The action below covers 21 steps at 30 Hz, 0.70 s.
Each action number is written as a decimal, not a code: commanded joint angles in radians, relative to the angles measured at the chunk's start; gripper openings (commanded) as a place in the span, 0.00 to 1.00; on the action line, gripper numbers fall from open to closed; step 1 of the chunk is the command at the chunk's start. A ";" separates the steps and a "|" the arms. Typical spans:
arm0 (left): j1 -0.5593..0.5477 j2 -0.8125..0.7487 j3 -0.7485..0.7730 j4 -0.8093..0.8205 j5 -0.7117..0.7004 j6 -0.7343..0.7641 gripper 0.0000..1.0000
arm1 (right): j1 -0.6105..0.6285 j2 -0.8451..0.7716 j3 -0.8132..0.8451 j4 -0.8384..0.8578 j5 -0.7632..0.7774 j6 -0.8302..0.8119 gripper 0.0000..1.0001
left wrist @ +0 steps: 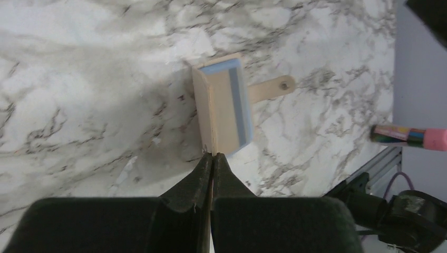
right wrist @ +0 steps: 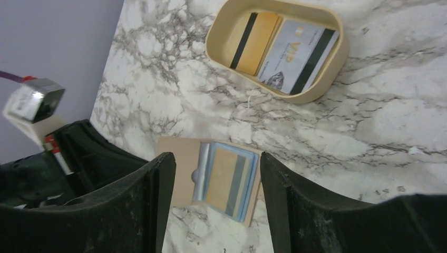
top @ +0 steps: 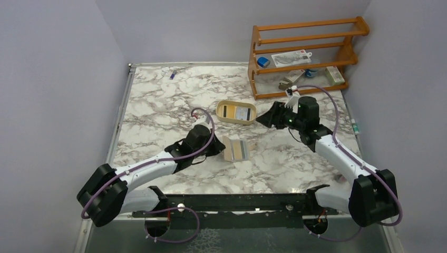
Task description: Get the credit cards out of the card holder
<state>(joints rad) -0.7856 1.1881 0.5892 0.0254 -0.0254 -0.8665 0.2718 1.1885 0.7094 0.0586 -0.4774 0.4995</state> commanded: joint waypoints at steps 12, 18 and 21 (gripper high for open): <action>-0.002 0.071 -0.241 0.146 -0.069 -0.090 0.00 | 0.286 0.141 -0.128 0.094 0.004 0.105 0.66; -0.002 0.072 -0.244 0.144 -0.075 -0.082 0.00 | 0.327 0.161 -0.145 0.053 0.042 0.110 0.65; -0.003 0.072 -0.244 0.147 -0.079 -0.080 0.00 | 0.352 0.190 -0.160 0.075 0.052 0.125 0.65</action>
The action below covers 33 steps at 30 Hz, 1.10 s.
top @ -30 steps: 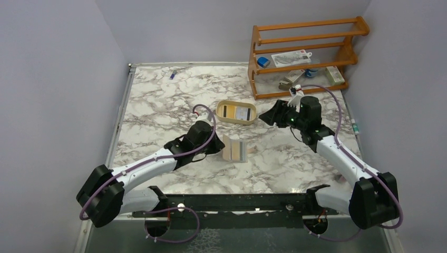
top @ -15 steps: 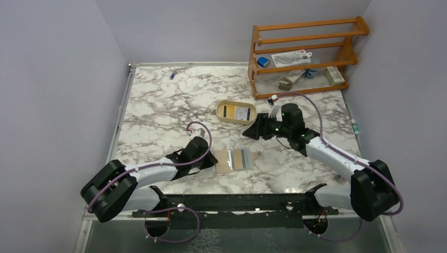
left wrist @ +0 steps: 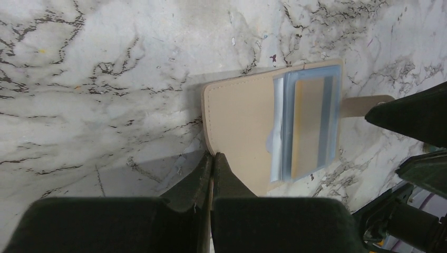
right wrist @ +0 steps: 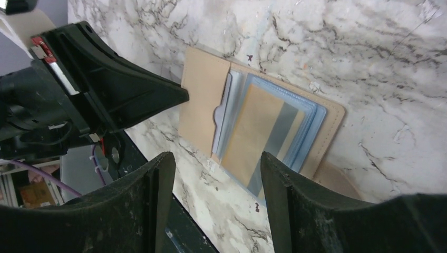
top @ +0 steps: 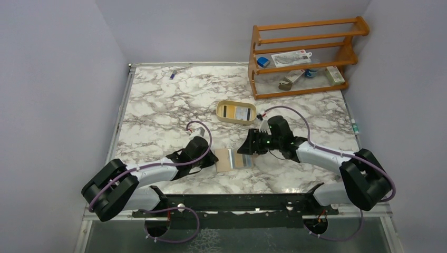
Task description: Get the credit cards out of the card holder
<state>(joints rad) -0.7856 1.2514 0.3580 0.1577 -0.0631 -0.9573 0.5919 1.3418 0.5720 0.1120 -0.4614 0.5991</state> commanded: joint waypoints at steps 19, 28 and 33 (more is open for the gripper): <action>-0.002 -0.059 -0.002 -0.053 -0.066 0.041 0.00 | 0.053 0.135 -0.055 0.049 0.148 0.011 0.65; -0.003 -0.047 -0.001 -0.034 -0.058 0.042 0.00 | 0.095 0.212 -0.029 0.117 0.113 0.044 0.65; -0.003 -0.047 -0.003 -0.034 -0.057 0.042 0.00 | 0.143 0.286 0.000 0.171 0.107 0.079 0.65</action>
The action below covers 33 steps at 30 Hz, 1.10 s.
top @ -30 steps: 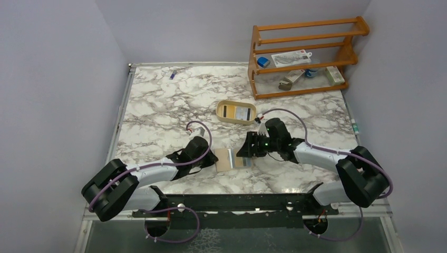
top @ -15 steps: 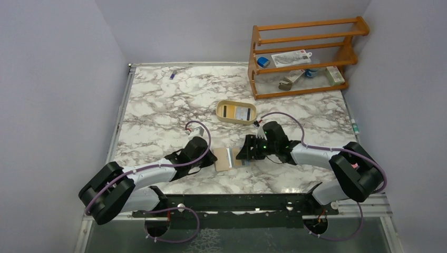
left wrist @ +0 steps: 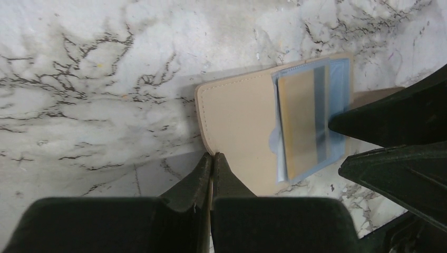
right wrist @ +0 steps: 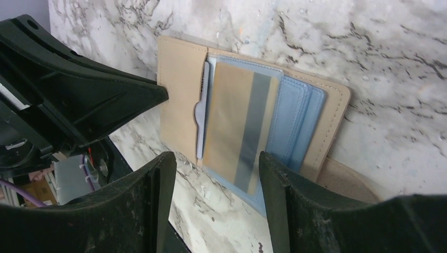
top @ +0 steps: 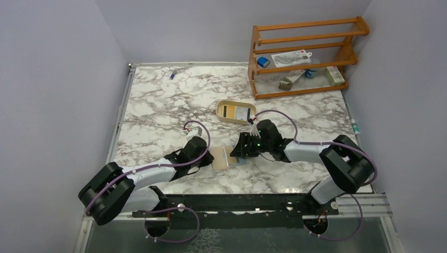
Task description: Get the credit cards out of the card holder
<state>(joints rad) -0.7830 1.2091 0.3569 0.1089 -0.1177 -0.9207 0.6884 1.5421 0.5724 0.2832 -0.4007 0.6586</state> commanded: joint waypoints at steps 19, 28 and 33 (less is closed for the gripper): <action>-0.004 -0.004 -0.014 0.022 -0.007 0.007 0.00 | 0.076 -0.013 -0.033 0.154 -0.008 0.084 0.65; -0.005 -0.036 -0.007 -0.011 -0.022 0.016 0.00 | 0.074 -0.075 0.002 -0.031 0.192 -0.029 0.72; -0.004 -0.051 -0.006 -0.028 -0.023 0.018 0.00 | 0.074 -0.014 0.030 -0.061 0.246 -0.033 0.72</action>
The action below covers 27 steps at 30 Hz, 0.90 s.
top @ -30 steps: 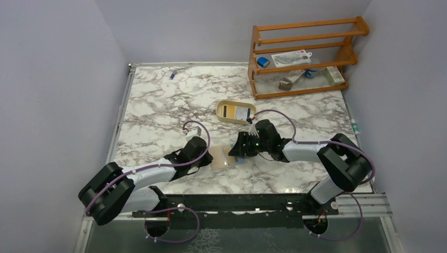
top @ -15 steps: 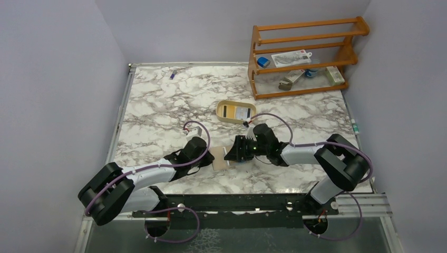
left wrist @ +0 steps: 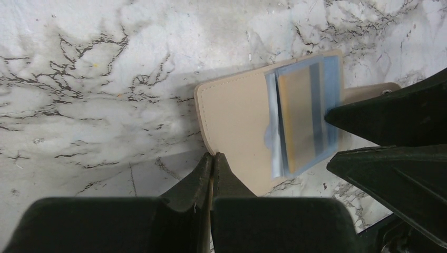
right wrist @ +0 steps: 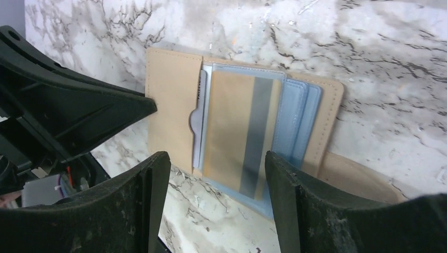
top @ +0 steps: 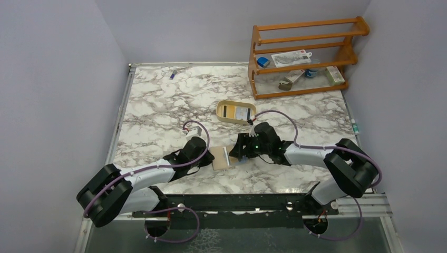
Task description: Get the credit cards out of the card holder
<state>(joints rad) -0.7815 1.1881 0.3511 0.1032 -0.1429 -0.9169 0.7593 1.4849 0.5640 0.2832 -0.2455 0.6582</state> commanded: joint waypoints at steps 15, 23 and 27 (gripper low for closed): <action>-0.006 -0.029 -0.031 0.012 -0.005 0.005 0.00 | 0.008 0.007 -0.011 0.233 -0.236 -0.054 0.71; -0.007 0.008 -0.049 0.043 -0.014 0.005 0.00 | 0.012 0.196 0.027 0.287 -0.336 0.011 0.71; -0.007 0.016 -0.068 0.067 -0.018 0.001 0.00 | 0.015 0.261 0.033 0.305 -0.346 0.025 0.71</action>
<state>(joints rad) -0.7830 1.1858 0.3138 0.1474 -0.1444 -0.9192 0.7647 1.6909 0.5793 0.5625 -0.5472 0.6651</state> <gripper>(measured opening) 0.005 0.713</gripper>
